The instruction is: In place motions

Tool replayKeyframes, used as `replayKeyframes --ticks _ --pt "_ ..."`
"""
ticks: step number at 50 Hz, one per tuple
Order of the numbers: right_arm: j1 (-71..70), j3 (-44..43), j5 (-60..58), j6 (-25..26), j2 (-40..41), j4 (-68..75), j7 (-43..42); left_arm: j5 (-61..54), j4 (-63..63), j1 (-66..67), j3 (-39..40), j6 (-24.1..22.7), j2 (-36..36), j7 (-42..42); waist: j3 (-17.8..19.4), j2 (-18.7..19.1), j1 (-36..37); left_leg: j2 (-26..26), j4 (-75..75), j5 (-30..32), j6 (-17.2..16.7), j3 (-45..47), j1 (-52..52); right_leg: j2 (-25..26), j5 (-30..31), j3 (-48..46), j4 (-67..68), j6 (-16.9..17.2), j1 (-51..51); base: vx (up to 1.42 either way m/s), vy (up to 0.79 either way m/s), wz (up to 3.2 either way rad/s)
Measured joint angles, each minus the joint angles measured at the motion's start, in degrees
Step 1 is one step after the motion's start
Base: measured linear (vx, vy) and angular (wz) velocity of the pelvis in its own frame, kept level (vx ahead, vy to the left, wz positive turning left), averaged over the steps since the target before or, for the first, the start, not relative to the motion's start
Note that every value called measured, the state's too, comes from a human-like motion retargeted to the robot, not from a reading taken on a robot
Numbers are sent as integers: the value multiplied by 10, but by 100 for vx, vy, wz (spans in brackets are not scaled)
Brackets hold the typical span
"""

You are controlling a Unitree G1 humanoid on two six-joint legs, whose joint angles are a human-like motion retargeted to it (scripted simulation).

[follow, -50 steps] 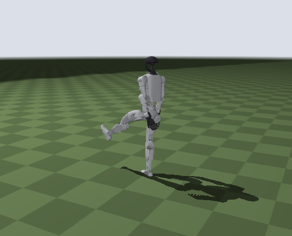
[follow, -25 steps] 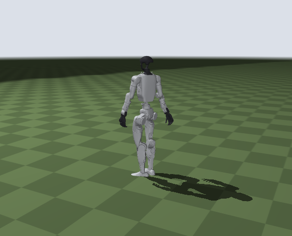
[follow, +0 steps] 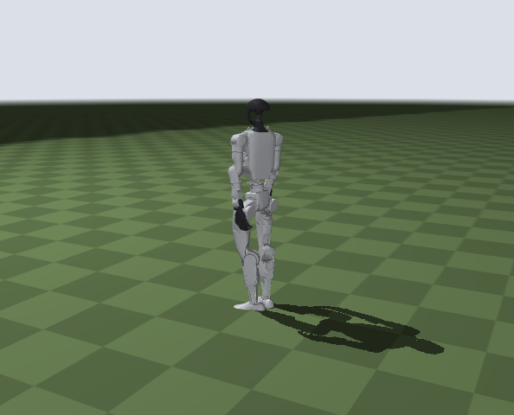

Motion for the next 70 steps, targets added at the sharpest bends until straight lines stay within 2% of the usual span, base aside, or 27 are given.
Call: replayKeyframes --ticks 5,10,15,17,20,22,25,29,34,37,42,46,50,55,60,63,65,70 --pt "12 -15 -12 15 -12 53 -12 -8 -6 27 18 2 -4 -37 -3 -5 -39 -9 7 -10 -6 -54 1 -20 -6 -53 -1 10 5 5 7 84" --pt "46 -43 -21 33 -22 109 -23 -30 -18 37 47 10 -5 -68 -3 -8 6 -12 11 -13 11 -26 -2 -17 -7 -19 7 14 6 10 9 -57" --pt "102 -89 -30 43 -39 135 -27 -31 -20 25 41 12 8 -66 -10 -1 5 -10 31 -25 21 -49 -6 -23 -33 -31 47 27 5 11 10 -9" --pt "120 -103 -31 43 -46 137 -27 -28 -21 14 42 13 14 -62 -15 -2 67 5 35 -38 17 9 -1 -21 -47 35 103 37 -8 10 12 -132" --pt "141 -126 -32 41 -57 141 -26 -35 -26 0 26 16 22 -66 5 17 -6 14 39 -31 22 -61 8 -12 -22 -4 216 10 -58 10 8 133" --pt "145 -139 -41 45 -62 143 -27 -45 -25 -12 21 19 28 -72 15 27 -40 24 39 -30 23 -73 14 -20 -26 -15 237 15 -96 0 5 70" --pt "152 -155 -31 45 -69 145 -37 -47 -25 -34 18 25 33 -66 32 25 -82 22 43 -32 26 -86 27 -27 -43 -27 167 -4 -151 -2 3 42" --pt "150 -167 -2 44 -74 146 -40 -54 -50 -69 -7 21 46 -67 76 14 -110 30 48 -37 25 -87 57 -41 -64 -14 82 -16 -260 -4 3 3" --pt "142 -175 18 47 -70 140 -41 -59 -65 -129 -34 18 60 -64 146 19 -154 67 70 -36 27 -113 65 -73 -65 -39 85 -54 -410 -16 6 43" --pt "137 -167 21 46 -64 142 -38 -64 -66 -167 -47 20 64 -65 181 28 -188 95 78 -35 28 -128 59 -89 -58 -20 80 -74 -482 -16 4 85" --pt "139 -155 -1 55 -54 156 -23 -64 -103 -172 -65 7 48 -66 168 40 -177 110 89 -32 29 -141 26 -108 -52 -1 77 -83 -546 1 -4 29" --pt "138 -138 -33 48 -47 134 0 -63 -113 -161 -76 -8 40 -73 173 18 -158 96 89 -32 30 -147 40 -110 -47 8 77 -74 -486 2 -2 15" --pt "130 -109 -55 37 -45 109 -2 -39 -81 -136 -51 -7 36 -74 156 -13 -140 68 77 -30 30 -135 57 -103 -40 -2 87 -52 -372 10 -3 -6" --pt "117 -101 -49 30 -46 88 -5 -16 -17 -86 -11 -7 31 -66 110 -31 -93 36 63 -29 27 -120 52 -76 -9 1 156 -10 -218 12 -5 -25" --pt "97 -99 -33 27 -47 64 1 -19 29 -16 33 -3 40 -71 64 -28 -61 23 60 -27 26 -107 19 -10 59 52 191 44 -59 8 -7 -25" --pt "88 -97 -22 22 -48 48 -6 -16 32 24 49 7 44 -69 35 -26 -42 6 53 -22 29 -94 -2 7 -20 23 137 46 19 4 -5 -31" --pt "84 -96 -9 20 -48 40 -11 -6 32 47 55 14 50 -68 23 -38 -23 -15 48 -19 29 -85 -4 -4 -51 -19 64 20 50 7 -1 -51" --pt "65 -92 0 20 -45 23 -3 -6 30 51 72 22 53 -57 10 -44 39 -25 32 -12 22 -50 -14 -20 -18 23 0 31 44 -9 1 -63"
